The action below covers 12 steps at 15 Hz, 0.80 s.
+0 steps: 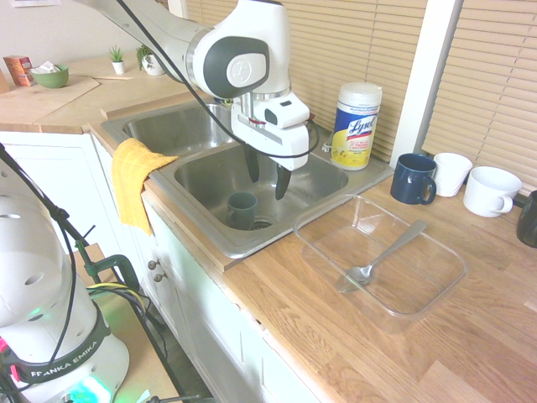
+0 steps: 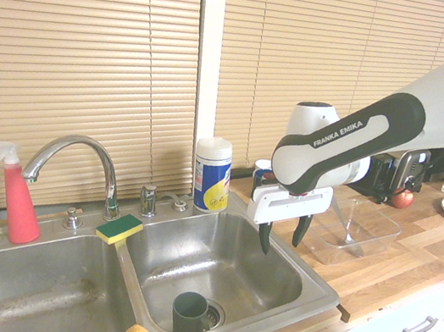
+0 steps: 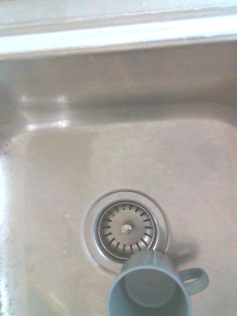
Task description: Put the spoon into the sink
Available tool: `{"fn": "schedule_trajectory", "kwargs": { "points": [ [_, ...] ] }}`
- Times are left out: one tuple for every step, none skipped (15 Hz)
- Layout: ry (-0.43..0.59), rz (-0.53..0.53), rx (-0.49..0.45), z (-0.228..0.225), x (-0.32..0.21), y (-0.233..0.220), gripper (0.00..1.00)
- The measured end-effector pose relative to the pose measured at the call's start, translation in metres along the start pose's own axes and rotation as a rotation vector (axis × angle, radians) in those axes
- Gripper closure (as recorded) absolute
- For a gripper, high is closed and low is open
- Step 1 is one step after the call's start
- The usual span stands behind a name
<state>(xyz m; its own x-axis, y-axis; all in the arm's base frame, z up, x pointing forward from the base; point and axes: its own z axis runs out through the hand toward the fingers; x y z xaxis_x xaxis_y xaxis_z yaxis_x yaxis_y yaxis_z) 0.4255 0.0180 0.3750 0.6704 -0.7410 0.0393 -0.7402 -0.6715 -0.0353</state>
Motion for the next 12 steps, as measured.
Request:
{"fn": "schedule_trajectory", "kwargs": {
  "points": [
    [0.000, -0.001, 0.001, 0.000, 0.000, 0.000, 0.00],
    [0.004, -0.006, 0.006, 0.000, 0.001, 0.000, 0.00],
    [0.018, -0.009, 0.020, -0.004, 0.003, 0.001, 0.00],
    [0.039, -0.013, 0.039, -0.012, 0.006, 0.004, 0.00],
    [0.063, -0.019, 0.058, -0.022, 0.009, 0.010, 0.00],
    [0.100, -0.028, 0.079, -0.034, 0.012, 0.018, 0.00],
    [0.143, -0.032, 0.099, -0.045, 0.014, 0.028, 0.00],
    [0.184, -0.032, 0.119, -0.057, 0.016, 0.039, 0.00],
    [0.218, -0.026, 0.141, -0.068, 0.016, 0.050, 0.00],
    [0.246, -0.018, 0.158, -0.079, 0.017, 0.060, 0.00],
    [0.269, -0.010, 0.172, -0.088, 0.019, 0.068, 0.00],
    [0.287, 0.002, 0.183, -0.097, 0.022, 0.077, 0.00]
  ]
}}
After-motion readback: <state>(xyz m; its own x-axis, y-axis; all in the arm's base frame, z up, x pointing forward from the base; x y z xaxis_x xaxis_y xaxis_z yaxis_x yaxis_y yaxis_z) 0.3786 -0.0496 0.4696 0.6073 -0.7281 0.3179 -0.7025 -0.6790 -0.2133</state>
